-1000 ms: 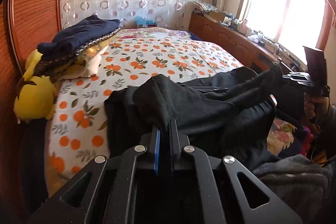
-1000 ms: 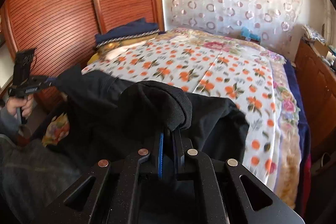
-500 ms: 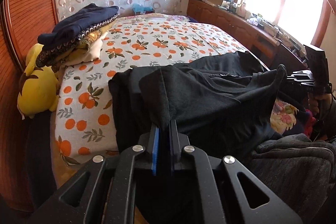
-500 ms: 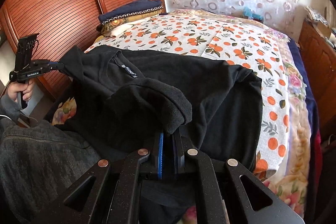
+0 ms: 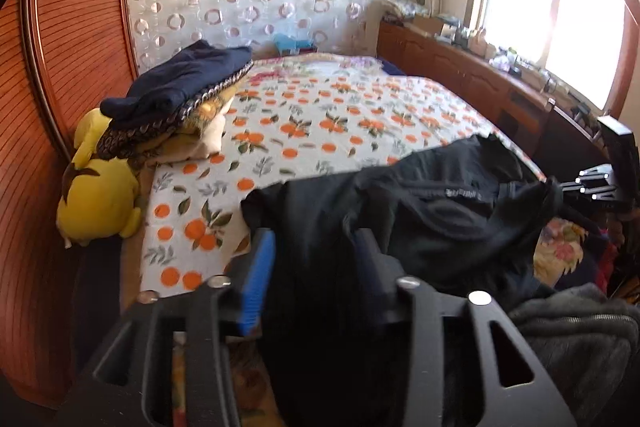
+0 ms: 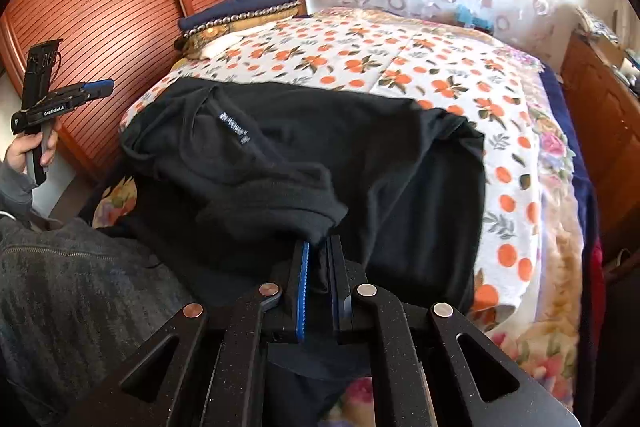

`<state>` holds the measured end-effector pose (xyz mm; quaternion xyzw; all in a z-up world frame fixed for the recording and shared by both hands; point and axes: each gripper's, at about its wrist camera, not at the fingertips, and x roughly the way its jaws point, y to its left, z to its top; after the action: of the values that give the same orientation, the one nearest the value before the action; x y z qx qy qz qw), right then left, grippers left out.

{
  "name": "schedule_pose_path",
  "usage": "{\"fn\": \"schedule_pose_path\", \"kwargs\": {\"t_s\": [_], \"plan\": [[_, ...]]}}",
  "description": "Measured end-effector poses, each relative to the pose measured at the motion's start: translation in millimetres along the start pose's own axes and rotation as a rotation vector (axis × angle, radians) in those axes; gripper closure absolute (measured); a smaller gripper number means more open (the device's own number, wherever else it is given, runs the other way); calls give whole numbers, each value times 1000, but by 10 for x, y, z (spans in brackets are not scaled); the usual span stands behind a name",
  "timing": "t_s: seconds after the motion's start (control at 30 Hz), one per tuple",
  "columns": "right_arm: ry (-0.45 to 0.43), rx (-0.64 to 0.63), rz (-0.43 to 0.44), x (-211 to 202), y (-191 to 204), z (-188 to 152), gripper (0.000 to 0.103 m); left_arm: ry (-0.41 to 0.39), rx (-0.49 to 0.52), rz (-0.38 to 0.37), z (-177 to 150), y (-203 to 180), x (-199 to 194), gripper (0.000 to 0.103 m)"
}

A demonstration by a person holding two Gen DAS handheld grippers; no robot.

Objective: Fold small clothes

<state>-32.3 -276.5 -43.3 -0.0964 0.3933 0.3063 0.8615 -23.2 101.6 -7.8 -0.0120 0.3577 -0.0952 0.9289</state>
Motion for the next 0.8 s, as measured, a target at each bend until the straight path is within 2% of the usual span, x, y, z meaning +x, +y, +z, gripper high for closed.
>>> {"fn": "schedule_pose_path", "kwargs": {"t_s": [0.03,0.1,0.2,0.37,0.43,0.6,0.67,0.8], "plan": [[-7,-1,-3,-29,1,-2,96,-7,-6,1,11,2,24,39],[-19,-8,-11,-97,-1,-20,93,-25,-23,2,47,13,93,23],[-42,-11,-27,-205,-40,-40,91,-13,-39,9,95,17,253,23],[-79,-9,-80,-329,-140,14,77,21,-70,-11,147,64,530,23],[-96,-9,-104,-333,-173,59,74,30,-72,-5,165,71,615,23],[-127,-2,-121,-245,-197,198,70,28,-65,-8,185,39,684,23],[-128,-1,-121,-168,-218,247,62,29,-62,-7,188,29,699,23],[-132,43,-124,56,-338,365,61,37,-56,-8,188,46,801,23]]}}
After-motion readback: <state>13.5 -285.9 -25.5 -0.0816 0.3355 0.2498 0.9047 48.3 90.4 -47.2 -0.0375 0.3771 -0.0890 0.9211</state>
